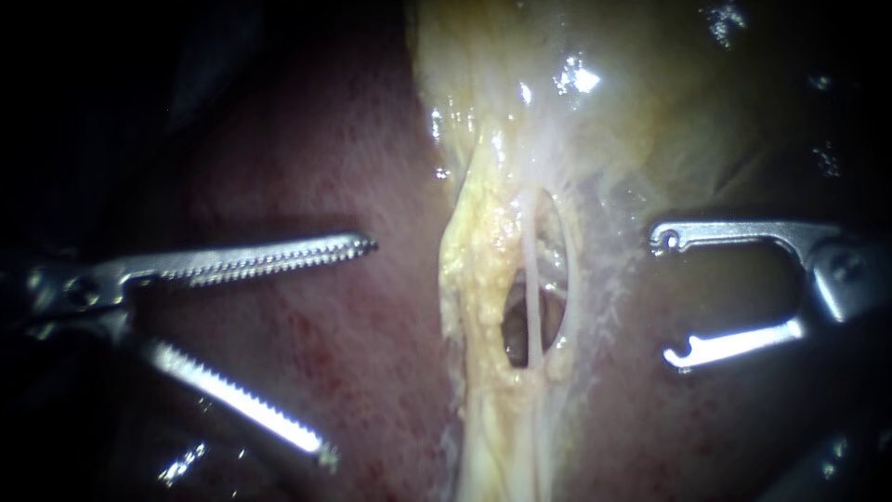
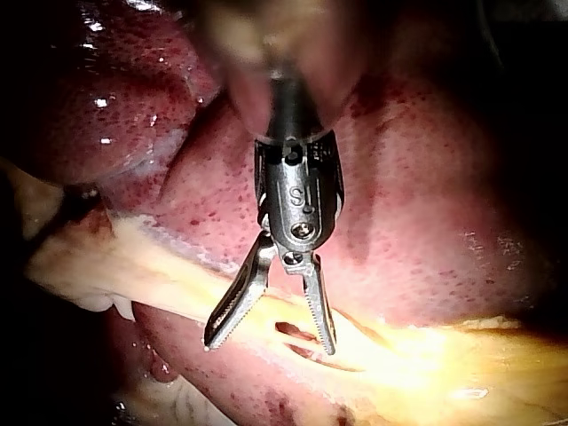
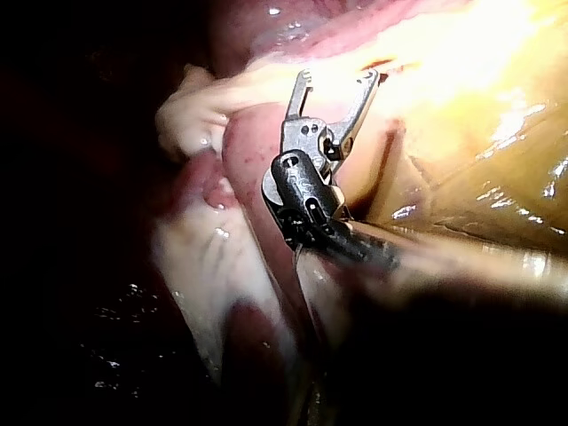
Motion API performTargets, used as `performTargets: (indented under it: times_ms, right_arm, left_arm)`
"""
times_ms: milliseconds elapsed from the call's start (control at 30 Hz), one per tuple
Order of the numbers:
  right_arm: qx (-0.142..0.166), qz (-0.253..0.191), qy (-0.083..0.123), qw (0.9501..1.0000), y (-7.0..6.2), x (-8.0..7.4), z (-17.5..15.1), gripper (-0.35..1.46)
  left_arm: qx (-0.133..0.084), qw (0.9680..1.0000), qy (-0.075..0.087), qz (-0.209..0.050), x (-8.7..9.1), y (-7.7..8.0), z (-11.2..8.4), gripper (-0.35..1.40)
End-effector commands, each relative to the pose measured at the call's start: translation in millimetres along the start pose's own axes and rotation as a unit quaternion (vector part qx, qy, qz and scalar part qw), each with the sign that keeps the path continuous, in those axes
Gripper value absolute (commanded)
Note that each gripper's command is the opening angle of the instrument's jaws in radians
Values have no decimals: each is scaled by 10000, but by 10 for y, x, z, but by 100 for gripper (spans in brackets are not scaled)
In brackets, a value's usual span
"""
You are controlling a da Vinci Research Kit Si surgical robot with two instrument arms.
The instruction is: Grabbing gallbladder
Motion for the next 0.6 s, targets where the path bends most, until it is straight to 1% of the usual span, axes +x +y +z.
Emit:
performTargets:
  times_ms: [33,133,200,267,300,400,467,533,567,600]
  right_arm:
    - [1,-1,0,10000,0,0,0,59]
    - [0,-1,0,10000,0,0,0,59]
    - [0,-1,0,10000,0,0,0,59]
    - [0,-2,0,10000,0,0,0,59]
    - [0,-2,0,10000,0,0,0,59]
    - [0,-2,0,10000,0,0,0,59]
    - [0,-2,0,10000,0,-1,0,59]
    - [-1,-2,0,10000,0,-1,-1,59]
    - [0,-2,0,10000,0,-1,-1,59]
    - [0,-2,0,10000,0,-1,-1,59]
  left_arm:
    - [2,10000,-1,-1,-1,0,0,106]
    - [9,10000,-5,-6,-2,1,-1,106]
    - [22,10000,-15,-22,-6,5,-3,106]
    - [55,10000,-33,-50,-12,16,-4,106]
    - [38,10000,-35,-63,-15,21,-4,106]
    - [-110,9999,-23,-102,-20,40,-3,106]
    - [-201,9998,-10,-93,-20,51,-1,105]
    - [-296,9992,-4,-253,-19,60,2,103]
    - [-347,9990,-13,-286,-17,65,5,99]
    - [-376,9986,-14,-375,-15,68,8,96]
